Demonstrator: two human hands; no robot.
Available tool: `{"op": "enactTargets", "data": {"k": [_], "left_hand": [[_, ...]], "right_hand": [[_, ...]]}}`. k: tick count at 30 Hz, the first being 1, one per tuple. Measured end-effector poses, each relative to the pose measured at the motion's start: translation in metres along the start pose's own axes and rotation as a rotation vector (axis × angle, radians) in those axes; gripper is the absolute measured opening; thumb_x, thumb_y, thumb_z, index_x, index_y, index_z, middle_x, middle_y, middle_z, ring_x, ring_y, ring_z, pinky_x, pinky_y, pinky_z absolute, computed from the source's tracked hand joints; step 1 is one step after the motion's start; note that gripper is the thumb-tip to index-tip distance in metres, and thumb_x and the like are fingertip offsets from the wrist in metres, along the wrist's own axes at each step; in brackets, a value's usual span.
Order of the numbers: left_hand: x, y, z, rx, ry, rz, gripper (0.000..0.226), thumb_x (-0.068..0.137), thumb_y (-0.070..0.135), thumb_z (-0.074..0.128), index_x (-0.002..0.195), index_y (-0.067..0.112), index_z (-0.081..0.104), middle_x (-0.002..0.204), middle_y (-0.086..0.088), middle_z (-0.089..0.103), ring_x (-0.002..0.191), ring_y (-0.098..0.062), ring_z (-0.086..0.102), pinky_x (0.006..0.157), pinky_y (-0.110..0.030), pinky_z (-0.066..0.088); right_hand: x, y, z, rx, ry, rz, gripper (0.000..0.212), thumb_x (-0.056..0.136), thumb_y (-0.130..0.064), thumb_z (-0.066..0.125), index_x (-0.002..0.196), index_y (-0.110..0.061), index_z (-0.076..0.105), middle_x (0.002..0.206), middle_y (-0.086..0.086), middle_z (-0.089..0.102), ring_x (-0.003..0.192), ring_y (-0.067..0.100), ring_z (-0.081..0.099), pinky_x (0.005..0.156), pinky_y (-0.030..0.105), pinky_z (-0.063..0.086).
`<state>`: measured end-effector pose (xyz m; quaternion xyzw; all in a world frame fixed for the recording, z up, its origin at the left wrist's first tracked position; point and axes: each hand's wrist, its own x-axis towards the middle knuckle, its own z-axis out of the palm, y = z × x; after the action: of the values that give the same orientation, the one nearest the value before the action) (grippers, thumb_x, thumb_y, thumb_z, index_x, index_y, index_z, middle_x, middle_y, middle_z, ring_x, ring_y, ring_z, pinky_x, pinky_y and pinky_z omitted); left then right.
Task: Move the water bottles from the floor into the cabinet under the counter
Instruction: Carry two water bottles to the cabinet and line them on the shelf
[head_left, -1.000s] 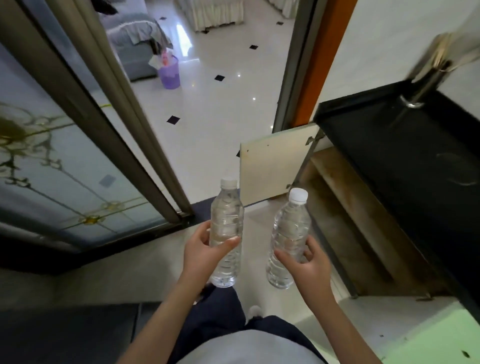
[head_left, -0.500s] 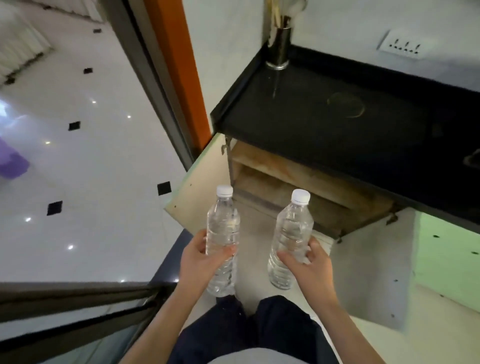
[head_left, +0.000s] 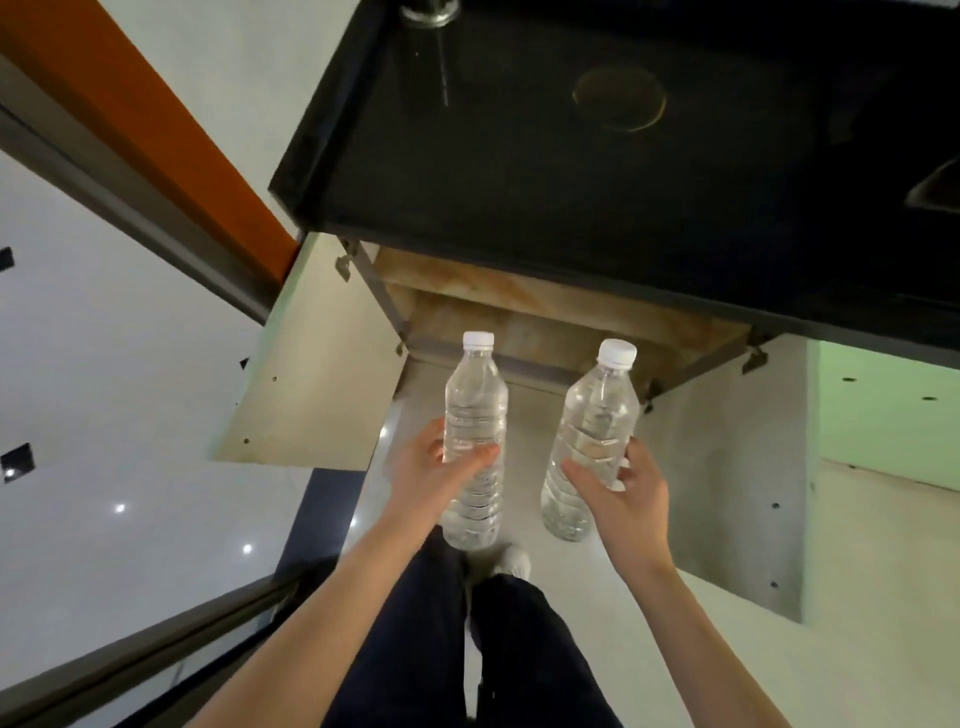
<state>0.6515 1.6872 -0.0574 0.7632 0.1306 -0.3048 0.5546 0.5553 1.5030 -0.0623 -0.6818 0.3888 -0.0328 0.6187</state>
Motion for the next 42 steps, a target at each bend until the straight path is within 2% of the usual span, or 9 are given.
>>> {"op": "enactTargets", "data": {"k": [4,10,13,16,23,27,33,38,42], "left_hand": [[0.054,-0.021,0.013,0.027,-0.034,-0.039,0.032,0.073,0.026,0.085,0.100,0.026,0.069,0.092,0.008,0.075,0.088,-0.004,0.071,0.078,-0.023,0.054],[0.174,-0.083,0.046,0.073,-0.049,-0.057,0.029,0.075,0.026,0.084,0.100,0.024,0.069,0.088,0.008,0.074,0.081,-0.006,0.069,0.063,-0.011,0.048],[0.250,-0.125,0.059,0.071,-0.069,-0.089,0.032,0.075,0.027,0.083,0.102,0.023,0.069,0.092,0.006,0.074,0.079,-0.003,0.069,0.064,-0.014,0.053],[0.329,-0.166,0.072,0.076,-0.080,-0.084,0.025,0.074,0.026,0.085,0.093,0.024,0.068,0.083,0.007,0.072,0.061,0.008,0.065,0.054,-0.008,0.048],[0.505,-0.250,0.100,0.066,-0.126,0.027,0.029,0.073,0.023,0.085,0.096,0.013,0.073,0.087,-0.005,0.077,0.076,-0.014,0.074,0.062,-0.020,0.053],[0.585,-0.282,0.119,0.034,-0.143,0.118,0.032,0.070,0.019,0.087,0.097,0.009,0.073,0.081,-0.002,0.077,0.070,-0.013,0.073,0.058,-0.019,0.052],[0.650,-0.300,0.150,-0.051,-0.160,0.237,0.020,0.072,0.015,0.085,0.085,0.018,0.071,0.071,0.006,0.076,0.063,-0.004,0.071,0.053,-0.014,0.051],[0.673,-0.314,0.166,-0.036,-0.146,0.292,0.030,0.070,0.020,0.088,0.093,0.017,0.069,0.083,0.003,0.078,0.070,-0.006,0.073,0.058,-0.017,0.051],[0.673,-0.325,0.174,-0.066,-0.103,0.325,0.021,0.072,0.019,0.086,0.084,0.016,0.068,0.071,0.010,0.075,0.062,0.001,0.069,0.057,-0.015,0.049]], "right_hand": [[0.037,0.034,0.019,0.008,0.021,0.069,0.041,0.076,-0.024,0.084,0.111,-0.024,0.065,0.098,-0.007,0.074,0.086,0.011,0.071,0.071,0.024,0.057],[0.127,0.125,0.066,0.021,0.048,0.142,0.033,0.078,-0.024,0.083,0.107,-0.024,0.066,0.091,-0.006,0.075,0.081,0.013,0.073,0.074,0.034,0.060],[0.185,0.182,0.093,0.010,0.038,0.147,0.034,0.080,-0.022,0.082,0.109,-0.021,0.065,0.095,-0.005,0.075,0.080,0.013,0.073,0.073,0.029,0.059],[0.245,0.241,0.118,0.006,0.039,0.124,0.032,0.079,-0.018,0.082,0.107,-0.020,0.066,0.094,-0.005,0.075,0.081,0.012,0.073,0.069,0.022,0.055],[0.387,0.351,0.160,-0.008,0.021,0.018,0.028,0.080,-0.016,0.081,0.103,-0.024,0.067,0.092,-0.007,0.075,0.076,0.008,0.072,0.061,0.011,0.053],[0.455,0.391,0.176,-0.030,0.018,-0.047,0.023,0.080,-0.019,0.080,0.101,-0.024,0.071,0.084,-0.007,0.077,0.074,0.003,0.072,0.057,0.009,0.050],[0.522,0.426,0.196,-0.086,0.034,-0.158,0.021,0.080,-0.019,0.081,0.098,-0.017,0.071,0.077,-0.006,0.077,0.066,0.002,0.071,0.055,0.009,0.047],[0.544,0.445,0.209,-0.085,0.136,-0.185,0.027,0.074,-0.024,0.084,0.097,-0.023,0.070,0.082,-0.005,0.076,0.068,0.000,0.070,0.057,0.016,0.048],[0.549,0.452,0.220,-0.062,0.232,-0.197,0.022,0.074,-0.025,0.084,0.090,-0.023,0.068,0.078,-0.008,0.074,0.064,-0.004,0.067,0.051,0.008,0.044]]}}
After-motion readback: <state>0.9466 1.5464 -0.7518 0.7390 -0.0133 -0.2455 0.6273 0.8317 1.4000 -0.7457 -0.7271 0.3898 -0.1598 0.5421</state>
